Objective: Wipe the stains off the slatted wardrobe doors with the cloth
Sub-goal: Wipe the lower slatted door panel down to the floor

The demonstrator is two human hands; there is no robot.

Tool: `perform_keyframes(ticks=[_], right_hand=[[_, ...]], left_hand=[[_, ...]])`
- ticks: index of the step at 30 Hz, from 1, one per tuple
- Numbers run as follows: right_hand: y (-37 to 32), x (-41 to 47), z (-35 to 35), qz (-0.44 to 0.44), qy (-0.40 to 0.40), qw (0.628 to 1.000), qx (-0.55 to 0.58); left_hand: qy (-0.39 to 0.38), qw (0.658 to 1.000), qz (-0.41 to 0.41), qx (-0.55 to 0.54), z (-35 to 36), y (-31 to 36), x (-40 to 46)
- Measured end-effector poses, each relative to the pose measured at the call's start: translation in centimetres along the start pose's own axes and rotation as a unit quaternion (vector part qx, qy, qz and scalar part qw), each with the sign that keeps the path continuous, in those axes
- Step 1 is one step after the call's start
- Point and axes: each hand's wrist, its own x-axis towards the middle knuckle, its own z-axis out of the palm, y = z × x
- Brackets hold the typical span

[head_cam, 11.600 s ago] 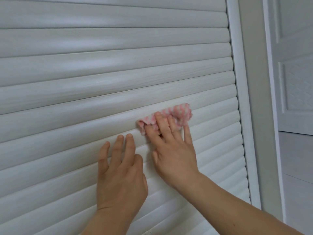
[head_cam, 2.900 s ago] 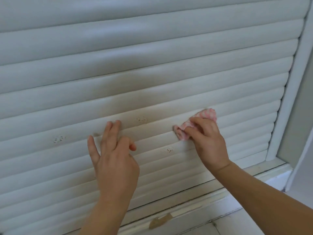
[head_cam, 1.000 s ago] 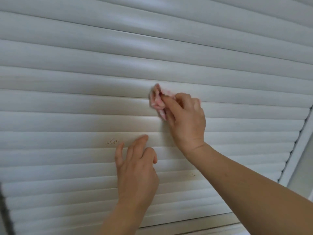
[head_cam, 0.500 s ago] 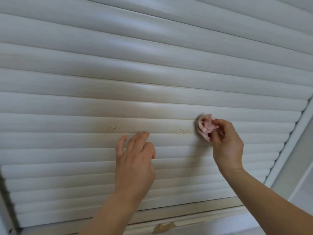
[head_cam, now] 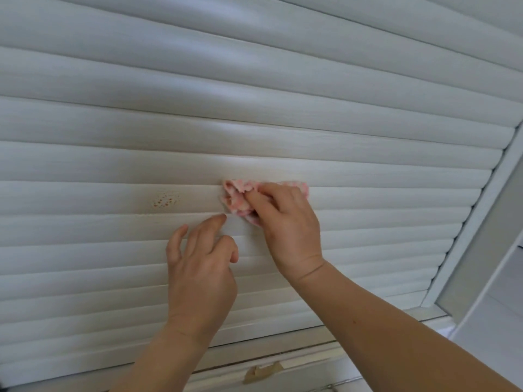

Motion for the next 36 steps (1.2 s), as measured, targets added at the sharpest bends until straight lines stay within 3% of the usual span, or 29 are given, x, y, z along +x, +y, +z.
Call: perform_keyframes(ticks=[2,4,7,11,13,22,27,30,36], right_hand=[[1.7,0.0,-0.7,-0.037,0.011,0.997,-0.066],[3.9,-0.5,-1.6,-0.018,0.021,0.993,-0.118],[7.7,-2.3,-2.9,0.075,0.037,0.989,-0.125],[8.4,-3.9,-2.9,0.282,0.058,0.958,-0.012],[6.9,-4.1,-2.1,0.303,0.073,0.95,0.015],[-0.6,-3.8,1.4,0.053,0.04,0.994,-0.084],[1.8,-3.6,0.6,-0.04,0.01,0.991,-0.129],[5.1,-4.6,-0.8,0.022,-0.013,0.988,-0.151],[7.1,-5.9,-2.3,0.26,0.011,0.963,-0.077]], left_hand=[[0.001,1.0,0.003,0.007,0.2,0.0,0.0],[0.005,1.0,0.004,0.013,0.4,0.0,0.0],[0.016,1.0,0.002,0.021,0.8,0.2,0.0],[0.019,0.999,0.0,0.03,0.9,0.2,0.1],[0.025,0.999,-0.001,0.029,0.8,0.2,0.2],[0.04,0.999,0.001,0.016,0.4,-0.2,0.3],[0.055,0.998,0.01,0.018,0.3,-0.3,0.1],[0.052,0.998,0.012,0.017,0.2,-0.2,0.2],[0.054,0.998,0.013,0.014,-0.3,-0.3,0.3]])
